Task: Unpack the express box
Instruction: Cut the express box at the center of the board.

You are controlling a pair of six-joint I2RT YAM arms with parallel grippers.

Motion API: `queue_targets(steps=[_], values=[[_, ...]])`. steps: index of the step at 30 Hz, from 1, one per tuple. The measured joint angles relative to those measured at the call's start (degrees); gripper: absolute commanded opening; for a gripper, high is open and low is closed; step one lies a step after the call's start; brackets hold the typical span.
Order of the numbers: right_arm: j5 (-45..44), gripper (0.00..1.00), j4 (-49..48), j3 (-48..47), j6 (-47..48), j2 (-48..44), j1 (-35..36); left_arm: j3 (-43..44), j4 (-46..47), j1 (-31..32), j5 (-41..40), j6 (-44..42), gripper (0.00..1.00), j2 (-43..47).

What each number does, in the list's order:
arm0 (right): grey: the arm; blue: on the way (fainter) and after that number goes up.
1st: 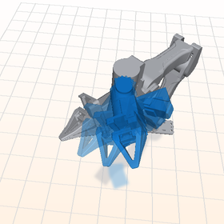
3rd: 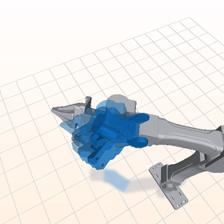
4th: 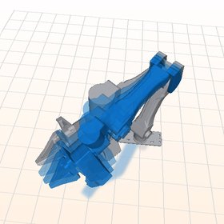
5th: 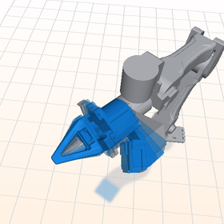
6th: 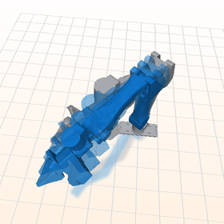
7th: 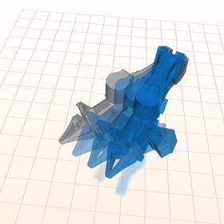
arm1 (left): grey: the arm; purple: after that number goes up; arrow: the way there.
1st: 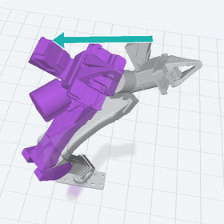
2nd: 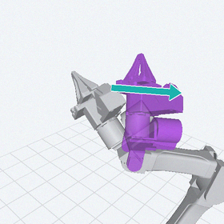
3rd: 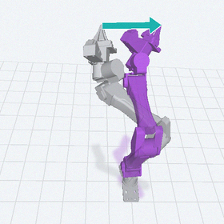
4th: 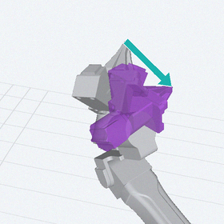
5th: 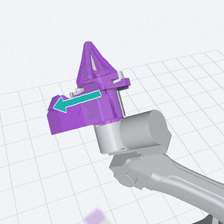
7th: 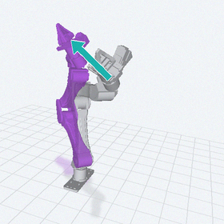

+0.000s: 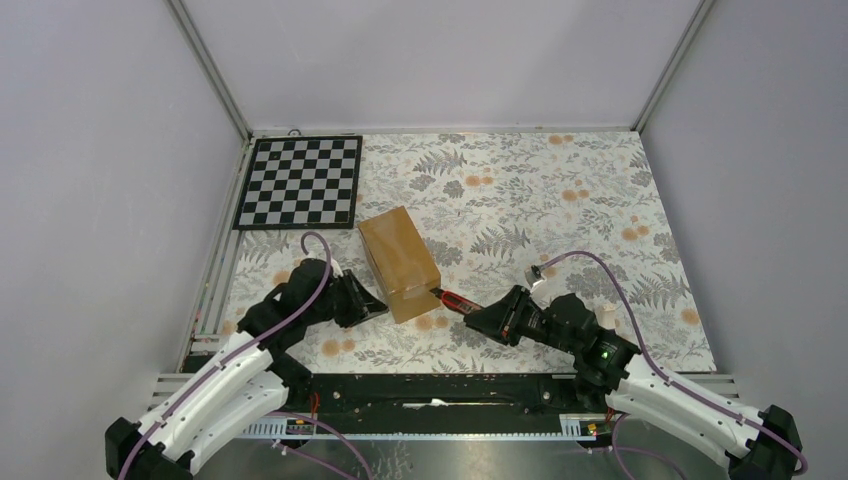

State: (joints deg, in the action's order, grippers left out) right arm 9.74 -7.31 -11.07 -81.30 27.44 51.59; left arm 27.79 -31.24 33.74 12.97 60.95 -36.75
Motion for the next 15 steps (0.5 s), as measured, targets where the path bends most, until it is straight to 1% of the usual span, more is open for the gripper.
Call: queue_targets(steps=[15], values=[[-0.3, 0.0, -1.2, -1.6, 0.0, -1.7, 0.0, 0.0, 3.4, 0.0, -0.1, 0.6, 0.18, -2.3]])
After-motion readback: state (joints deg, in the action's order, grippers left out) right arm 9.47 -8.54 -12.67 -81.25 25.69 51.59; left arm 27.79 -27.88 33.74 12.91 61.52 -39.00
